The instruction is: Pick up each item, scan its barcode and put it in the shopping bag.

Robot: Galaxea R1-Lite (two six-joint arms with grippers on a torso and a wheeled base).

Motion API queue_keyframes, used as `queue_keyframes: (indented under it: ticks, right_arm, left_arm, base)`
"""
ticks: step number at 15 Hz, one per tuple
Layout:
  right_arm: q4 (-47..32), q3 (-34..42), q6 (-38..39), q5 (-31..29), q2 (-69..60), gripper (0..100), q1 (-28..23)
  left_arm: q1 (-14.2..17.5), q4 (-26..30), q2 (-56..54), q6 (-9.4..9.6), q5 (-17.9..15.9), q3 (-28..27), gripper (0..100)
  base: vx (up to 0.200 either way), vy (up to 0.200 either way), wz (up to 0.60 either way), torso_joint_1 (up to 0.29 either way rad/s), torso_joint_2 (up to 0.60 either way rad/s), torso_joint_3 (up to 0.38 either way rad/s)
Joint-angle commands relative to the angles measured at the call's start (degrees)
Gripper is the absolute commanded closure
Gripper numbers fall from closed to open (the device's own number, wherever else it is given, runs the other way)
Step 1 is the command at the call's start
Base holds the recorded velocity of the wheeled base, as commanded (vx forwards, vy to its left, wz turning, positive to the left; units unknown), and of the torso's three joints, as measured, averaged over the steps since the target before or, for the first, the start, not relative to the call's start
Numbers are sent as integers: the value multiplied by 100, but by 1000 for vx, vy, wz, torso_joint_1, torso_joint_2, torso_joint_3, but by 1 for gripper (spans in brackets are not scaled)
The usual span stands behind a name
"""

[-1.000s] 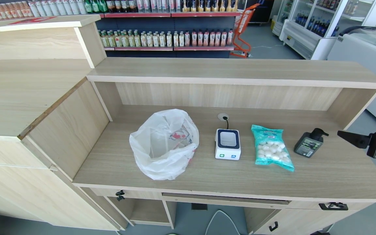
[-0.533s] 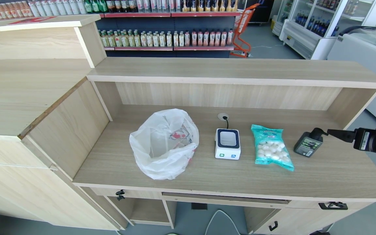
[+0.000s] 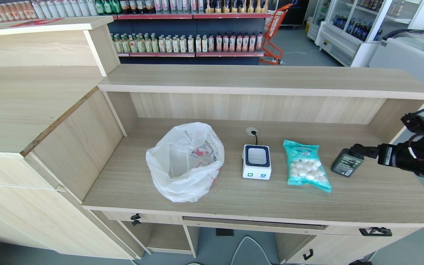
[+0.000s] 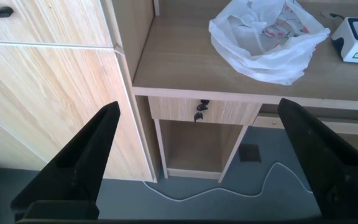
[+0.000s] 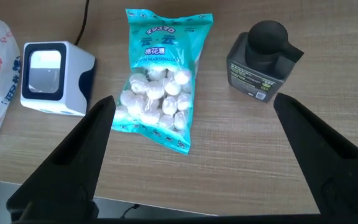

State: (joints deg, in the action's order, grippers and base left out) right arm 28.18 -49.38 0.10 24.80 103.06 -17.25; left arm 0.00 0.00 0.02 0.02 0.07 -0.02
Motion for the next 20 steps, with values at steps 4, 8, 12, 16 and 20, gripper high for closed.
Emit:
queue_keyframes:
  ticks: [4,8,12,16,20]
  right_arm:
    - [-208,-722,25,263,751,0,11]
    - [-366,-915,34,421,1041,0,11]
    - [-305,-977,34,535,1260,0,64]
    - [-76,-1232,140,781,1559,0,240]
    - [249,-1469,333,851,1990,0,503]
  left_arm:
    - [0,0,-2,6,1,2,0]
    - [0,0,-2,-2,1,2,0]
    - [0,0,-2,-2,1,2,0]
    - [0,0,-2,6,1,2,0]
    - [0,0,-2,-2,1,-6,0]
  base:
    - [0,0,0,0,0,0]
    - [0,0,0,0,0,0]
    - [0,0,0,0,0,0]
    - [0,0,0,0,0,0]
    - [0,0,0,0,0,0]
